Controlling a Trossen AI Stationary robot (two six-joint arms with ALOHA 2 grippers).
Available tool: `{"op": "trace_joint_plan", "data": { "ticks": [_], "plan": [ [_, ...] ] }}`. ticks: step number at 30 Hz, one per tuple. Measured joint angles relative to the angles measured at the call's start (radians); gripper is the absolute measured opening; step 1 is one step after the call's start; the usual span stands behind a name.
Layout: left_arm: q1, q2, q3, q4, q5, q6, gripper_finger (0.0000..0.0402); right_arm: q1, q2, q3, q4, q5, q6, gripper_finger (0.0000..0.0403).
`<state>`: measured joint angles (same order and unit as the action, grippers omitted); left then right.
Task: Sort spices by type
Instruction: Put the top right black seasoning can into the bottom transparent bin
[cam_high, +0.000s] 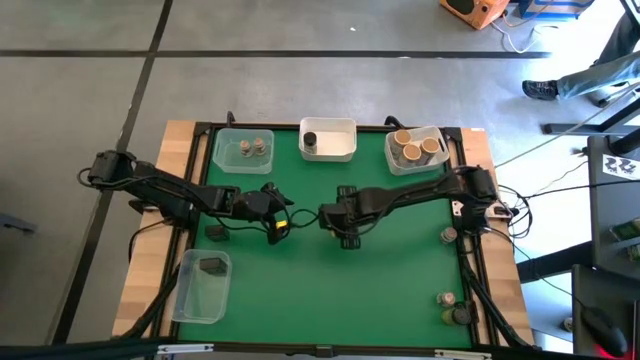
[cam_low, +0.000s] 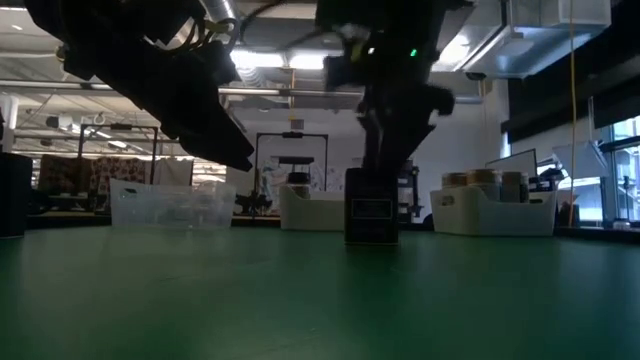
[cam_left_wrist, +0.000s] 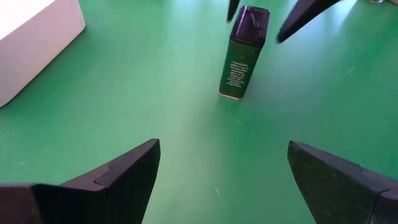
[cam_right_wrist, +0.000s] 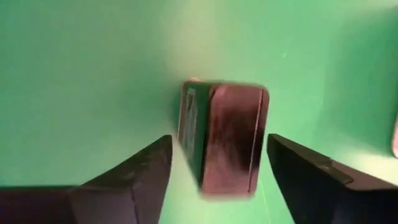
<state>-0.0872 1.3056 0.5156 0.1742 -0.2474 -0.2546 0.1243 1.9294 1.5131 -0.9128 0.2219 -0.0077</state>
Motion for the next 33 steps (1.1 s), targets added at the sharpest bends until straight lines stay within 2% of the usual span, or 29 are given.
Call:
{"op": "trace_joint_plan", "data": {
  "ticks": [6,9,16,21,26,29,33],
  "plan": [
    [0.002,0.0,0.0,0.041,0.0,0.003,0.0335,0.04,-0.126,-0.006,-0.075,0.003,0.028,0.0308],
    [0.003,0.0,0.0,0.105,0.0,0.029,0.0335,0.05,-0.227,-0.056,-0.095,0.003,0.058,0.0322],
    [0.006,0.048,0.01,0.302,0.0,0.14,0.0335,0.052,-0.515,-0.391,0.144,0.004,0.133,0.0325],
    [0.032,0.166,0.098,0.325,0.005,0.158,0.0335,0.052,-0.665,-0.641,0.37,0.02,0.179,0.032],
    [0.059,0.306,0.214,0.319,0.083,0.164,0.0335,0.052,-0.717,-0.791,0.518,0.032,0.209,0.0321],
    [0.072,0.381,0.292,0.289,0.138,0.166,0.0335,0.052,-0.717,-0.832,0.555,0.032,0.215,0.0321],
    [0.079,0.466,0.385,0.209,0.143,0.192,0.0335,0.052,-0.717,-0.863,0.575,0.032,0.226,0.0321]
  ]
}}
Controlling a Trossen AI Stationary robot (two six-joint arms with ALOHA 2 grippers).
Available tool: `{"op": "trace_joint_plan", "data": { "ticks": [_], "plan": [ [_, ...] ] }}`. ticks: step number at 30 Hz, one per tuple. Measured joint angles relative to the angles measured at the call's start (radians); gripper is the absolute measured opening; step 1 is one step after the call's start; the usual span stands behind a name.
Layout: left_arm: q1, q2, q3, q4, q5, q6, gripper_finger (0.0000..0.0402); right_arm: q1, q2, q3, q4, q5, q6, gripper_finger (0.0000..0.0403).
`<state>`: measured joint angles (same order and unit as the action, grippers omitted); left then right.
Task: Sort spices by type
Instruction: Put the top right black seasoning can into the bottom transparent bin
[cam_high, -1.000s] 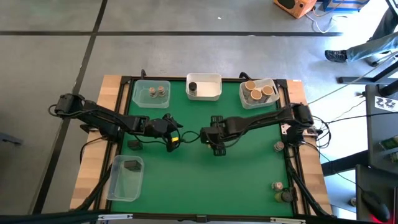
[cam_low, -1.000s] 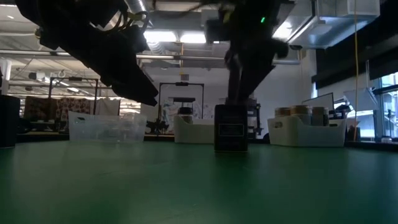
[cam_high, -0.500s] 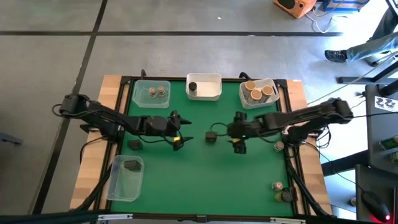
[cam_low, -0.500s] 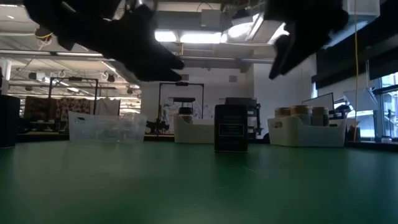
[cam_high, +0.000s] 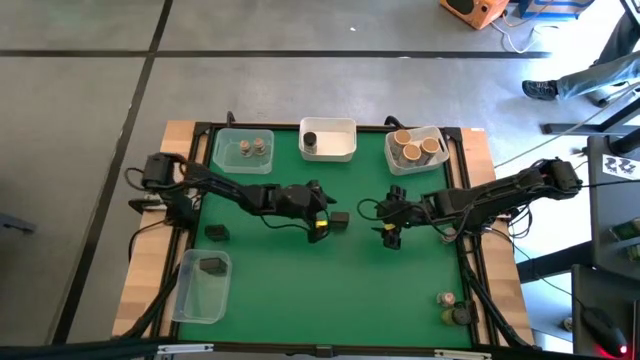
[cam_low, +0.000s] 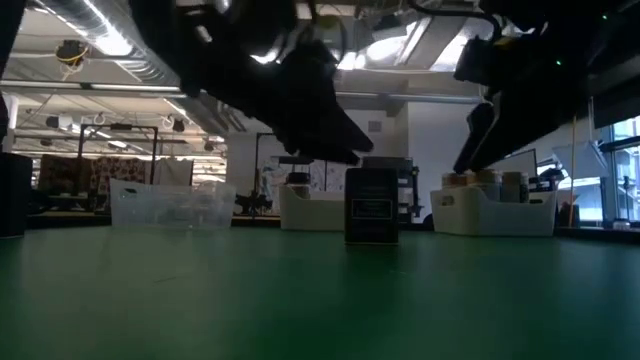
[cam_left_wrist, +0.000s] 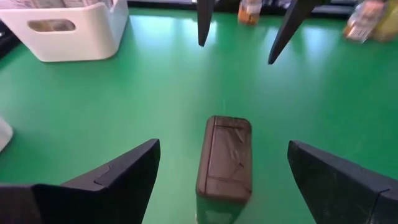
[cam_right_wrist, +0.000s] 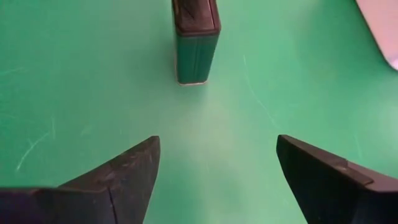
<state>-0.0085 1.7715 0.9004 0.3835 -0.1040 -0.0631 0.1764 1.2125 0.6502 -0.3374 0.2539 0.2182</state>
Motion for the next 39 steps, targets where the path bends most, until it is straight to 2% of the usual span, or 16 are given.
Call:
{"op": "trace_joint_plan", "data": {
  "ticks": [5,8,13,17,25,29,34,39],
  "plan": [
    [0.01,0.074,0.059,-0.036,0.018,0.014,0.0335,0.0,0.0,-0.013,0.004,0.008,0.014,0.0321],
    [0.012,0.096,0.061,-0.039,0.055,0.014,0.0335,0.0,0.0,-0.023,0.03,0.008,0.013,0.0321],
    [0.011,0.107,0.057,-0.04,0.059,0.02,0.0326,0.0,0.0,-0.03,0.057,0.045,0.013,0.0321],
    [0.011,0.105,0.057,-0.038,0.06,0.052,0.0282,0.0,0.0,-0.03,0.057,0.089,0.012,0.0321],
    [0.017,0.104,0.057,-0.036,0.06,0.095,0.0164,0.0,0.0,-0.03,0.058,0.129,0.012,0.0321],
    [0.017,0.104,0.057,-0.037,0.06,0.108,0.0125,0.0,0.0,-0.03,0.058,0.14,0.012,0.0321],
    [0.01,0.086,0.055,-0.053,0.059,0.101,0.0119,0.0,0.0,-0.03,0.059,0.15,0.013,0.0321],
    [-0.009,0.015,0.055,-0.163,0.046,0.079,0.0135,0.0,0.0,-0.03,0.06,0.151,0.013,0.0321]
  ]
}}
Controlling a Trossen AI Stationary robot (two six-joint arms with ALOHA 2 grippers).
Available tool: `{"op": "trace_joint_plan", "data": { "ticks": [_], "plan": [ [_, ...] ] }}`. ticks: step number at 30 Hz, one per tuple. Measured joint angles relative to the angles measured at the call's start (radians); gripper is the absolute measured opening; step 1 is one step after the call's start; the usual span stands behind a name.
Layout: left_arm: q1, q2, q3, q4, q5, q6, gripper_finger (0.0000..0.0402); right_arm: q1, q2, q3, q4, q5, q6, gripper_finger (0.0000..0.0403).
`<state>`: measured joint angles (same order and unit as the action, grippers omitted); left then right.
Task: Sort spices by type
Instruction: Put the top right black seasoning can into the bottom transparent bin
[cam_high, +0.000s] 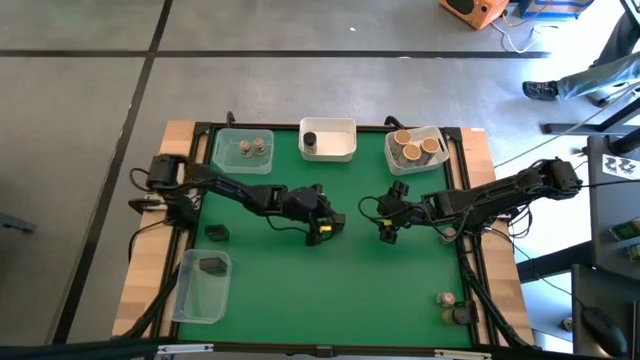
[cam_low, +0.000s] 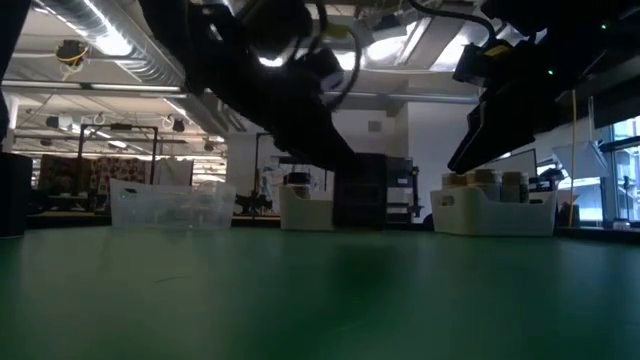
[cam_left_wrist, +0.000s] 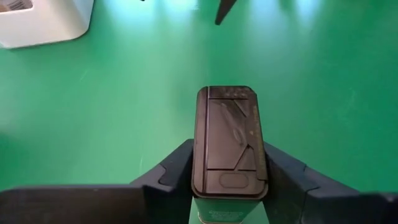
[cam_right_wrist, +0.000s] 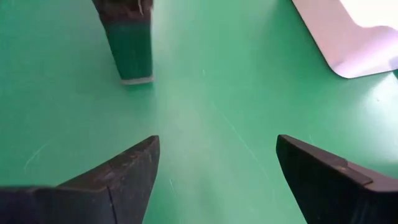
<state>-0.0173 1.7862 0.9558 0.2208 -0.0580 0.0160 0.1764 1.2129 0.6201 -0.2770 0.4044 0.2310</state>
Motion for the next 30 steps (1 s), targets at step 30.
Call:
{"op": "trace_joint_plan", "data": {
  "ticks": [30],
  "plan": [
    [-0.409,-0.578,0.0,-0.812,-0.035,-0.487,0.0128,0.0,0.0,0.0,0.044,0.083,0.0,0.0321]
  ]
}}
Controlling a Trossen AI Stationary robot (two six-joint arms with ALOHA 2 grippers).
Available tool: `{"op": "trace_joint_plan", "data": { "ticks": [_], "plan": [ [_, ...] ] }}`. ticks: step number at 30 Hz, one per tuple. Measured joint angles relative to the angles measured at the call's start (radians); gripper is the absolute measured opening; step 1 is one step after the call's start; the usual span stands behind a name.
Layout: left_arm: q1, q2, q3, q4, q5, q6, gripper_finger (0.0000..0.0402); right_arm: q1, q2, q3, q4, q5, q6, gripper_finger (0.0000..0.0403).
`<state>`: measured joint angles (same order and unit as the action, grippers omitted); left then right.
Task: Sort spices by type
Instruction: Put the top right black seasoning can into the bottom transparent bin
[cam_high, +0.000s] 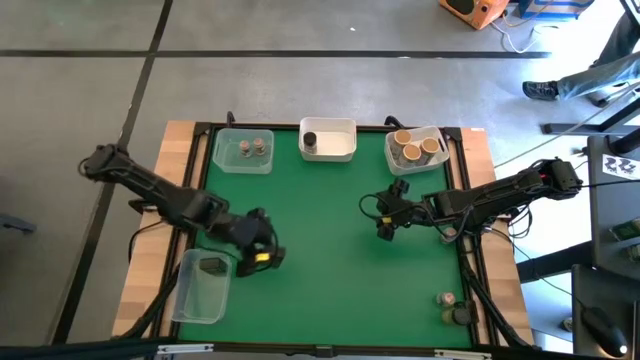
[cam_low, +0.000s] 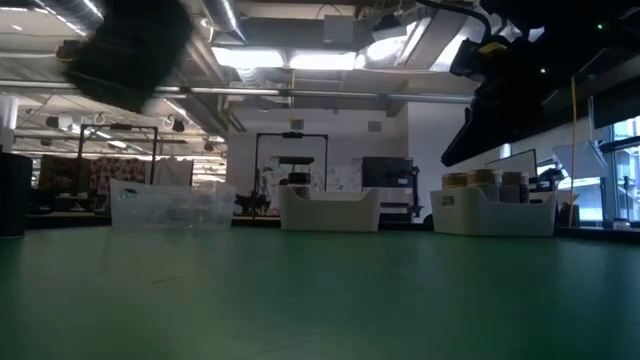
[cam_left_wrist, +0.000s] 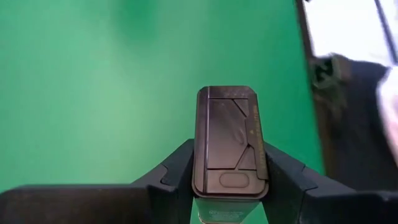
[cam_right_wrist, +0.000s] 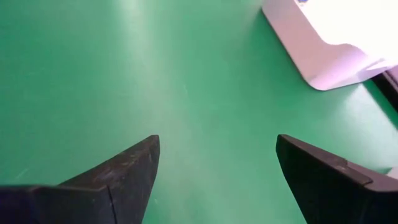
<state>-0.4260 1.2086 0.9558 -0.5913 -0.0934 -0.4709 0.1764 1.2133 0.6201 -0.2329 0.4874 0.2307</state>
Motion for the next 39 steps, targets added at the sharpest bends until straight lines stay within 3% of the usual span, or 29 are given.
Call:
{"op": "trace_joint_plan", "data": {
  "ticks": [6,12,18,31,39],
  "plan": [
    [-0.191,-0.024,0.001,-0.112,-0.054,-0.247,0.0125,0.0,0.0,0.0,0.0,0.044,0.0,0.0321],
    [-0.392,-0.024,0.001,-0.3,-0.2,-0.576,0.0127,0.0,0.0,0.0,0.001,0.063,0.0,0.0321],
    [-0.543,-0.023,0.001,-0.343,-0.291,-0.779,0.0128,0.0,0.0,0.0,0.001,0.063,0.012,0.0321],
    [-0.763,0.008,0.001,-0.47,-0.366,-1.043,0.0129,0.0,0.0,0.0,0.001,0.063,0.029,0.0321],
    [-0.826,0.101,0.001,-0.497,-0.456,-1.073,0.0129,0.0,0.0,0.0,0.001,0.062,0.064,0.0321]
  ]
}}
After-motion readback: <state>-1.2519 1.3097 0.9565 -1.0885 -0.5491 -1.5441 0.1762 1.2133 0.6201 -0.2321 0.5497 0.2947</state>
